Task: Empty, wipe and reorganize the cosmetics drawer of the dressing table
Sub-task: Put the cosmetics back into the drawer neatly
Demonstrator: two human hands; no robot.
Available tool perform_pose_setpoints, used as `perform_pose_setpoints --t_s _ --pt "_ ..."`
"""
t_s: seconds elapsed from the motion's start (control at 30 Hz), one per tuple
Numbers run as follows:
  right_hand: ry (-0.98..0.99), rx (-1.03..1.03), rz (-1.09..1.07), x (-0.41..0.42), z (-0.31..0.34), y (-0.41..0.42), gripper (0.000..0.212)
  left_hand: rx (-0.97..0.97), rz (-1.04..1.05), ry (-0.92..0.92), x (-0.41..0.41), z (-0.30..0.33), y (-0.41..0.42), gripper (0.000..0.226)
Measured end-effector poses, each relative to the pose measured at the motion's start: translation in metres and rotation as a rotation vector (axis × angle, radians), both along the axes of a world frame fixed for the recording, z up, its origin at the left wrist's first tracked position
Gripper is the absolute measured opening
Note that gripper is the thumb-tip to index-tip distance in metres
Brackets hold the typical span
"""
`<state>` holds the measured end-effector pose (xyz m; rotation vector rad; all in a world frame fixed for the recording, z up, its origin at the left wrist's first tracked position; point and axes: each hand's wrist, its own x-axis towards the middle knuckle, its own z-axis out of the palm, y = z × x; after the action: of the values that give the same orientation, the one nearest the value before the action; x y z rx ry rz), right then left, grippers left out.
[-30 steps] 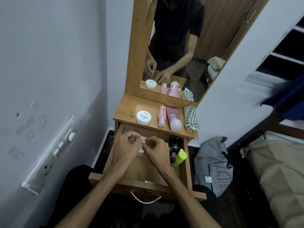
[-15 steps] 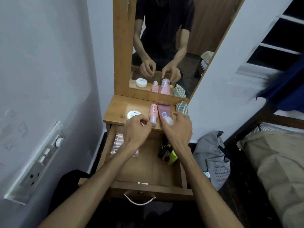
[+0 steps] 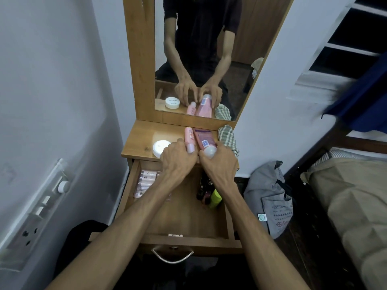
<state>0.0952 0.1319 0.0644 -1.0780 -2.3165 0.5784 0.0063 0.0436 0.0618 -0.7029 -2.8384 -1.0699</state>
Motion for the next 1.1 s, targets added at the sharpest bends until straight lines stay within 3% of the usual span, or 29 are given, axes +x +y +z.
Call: perform_pose_setpoints --t_s 0.3,0.6,0.9,1.1 --pt "0.169 0.024 -0.004 0.027 0.008 -0.004 0.048 -0.044 0.024 -0.008 -0.003 0.003 0.013 0.036" --pt "0.387 -0.119 0.052 0.062 0.000 -0.016 0.047 0.221 0.007 0.081 0.008 0.006 -0.030 0.033" --pt "0.498 -0.516 0.248 0.085 -0.017 -0.042 0.046 0.631 0.128 -0.304 0.010 0.016 -0.120 0.015" --pt "0.417 -0.550 0.376 0.103 -0.020 -0.044 0.044 0.782 0.250 -0.347 -0.013 0.019 -0.164 0.012"
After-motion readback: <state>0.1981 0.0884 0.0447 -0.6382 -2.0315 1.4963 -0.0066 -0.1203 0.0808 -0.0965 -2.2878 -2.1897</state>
